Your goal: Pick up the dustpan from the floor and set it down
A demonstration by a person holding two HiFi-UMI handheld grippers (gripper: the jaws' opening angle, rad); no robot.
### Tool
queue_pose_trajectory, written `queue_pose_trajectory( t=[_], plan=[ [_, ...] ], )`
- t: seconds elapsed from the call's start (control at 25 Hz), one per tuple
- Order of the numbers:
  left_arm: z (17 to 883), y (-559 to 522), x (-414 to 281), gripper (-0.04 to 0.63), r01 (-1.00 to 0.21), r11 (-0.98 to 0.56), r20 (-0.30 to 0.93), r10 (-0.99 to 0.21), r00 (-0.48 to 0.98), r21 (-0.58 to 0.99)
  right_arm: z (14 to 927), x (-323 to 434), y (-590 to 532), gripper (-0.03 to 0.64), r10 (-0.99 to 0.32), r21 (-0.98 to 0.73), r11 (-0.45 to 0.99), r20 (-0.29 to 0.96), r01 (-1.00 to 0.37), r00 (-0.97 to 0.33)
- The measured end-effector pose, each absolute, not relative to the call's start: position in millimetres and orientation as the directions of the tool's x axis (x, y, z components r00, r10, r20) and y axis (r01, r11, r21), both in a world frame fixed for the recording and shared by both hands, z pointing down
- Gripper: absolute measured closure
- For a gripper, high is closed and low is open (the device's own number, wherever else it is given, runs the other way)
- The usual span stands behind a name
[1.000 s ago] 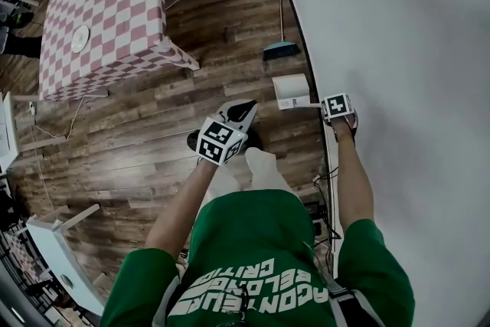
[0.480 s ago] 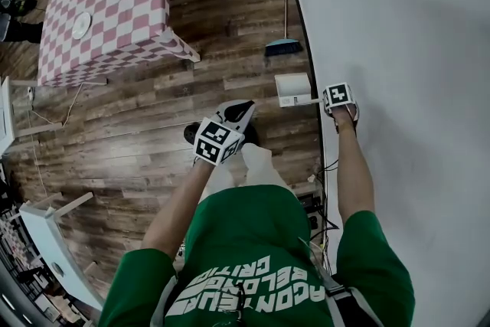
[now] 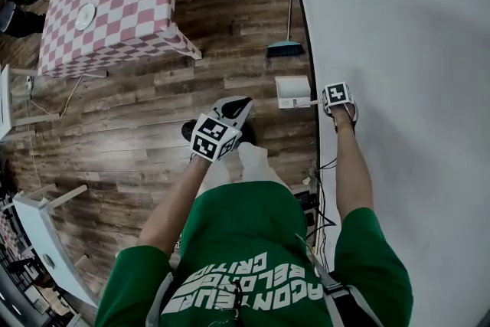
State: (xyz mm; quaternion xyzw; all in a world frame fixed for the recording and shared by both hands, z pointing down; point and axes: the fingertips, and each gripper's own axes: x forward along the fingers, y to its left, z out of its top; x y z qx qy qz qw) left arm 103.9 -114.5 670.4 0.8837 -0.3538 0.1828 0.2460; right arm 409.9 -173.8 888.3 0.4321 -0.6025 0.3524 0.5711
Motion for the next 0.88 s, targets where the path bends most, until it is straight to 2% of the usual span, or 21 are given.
queue_pose_trajectory(
  t=[0.36, 0.52, 0.88],
  plan=[
    [669.4, -118.0, 98.9, 0.592, -0.722, -0.621, 0.488, -0.549, 0.678, 0.305, 889.8, 417.8, -168.1, 0.467, -0.096, 0.080, 0.379, 0.994, -0.922, 0.047],
    [668.4, -119.3, 94.7, 0.592, -0.725, -0.618, 0.487, -0.554, 0.675, 0.303, 880.9, 412.9, -171.0, 0.429, -0.123, 0.028, 0.351, 0.992, -0.936, -0.016],
    [669.8, -121.7, 85.9, 0.592, -0.744, -0.597, 0.491, -0.571, 0.658, 0.301, 840.5, 411.1, -180.8, 0.411, -0.236, 0.036, 0.372, 0.970, -0.928, -0.057]
  ],
)
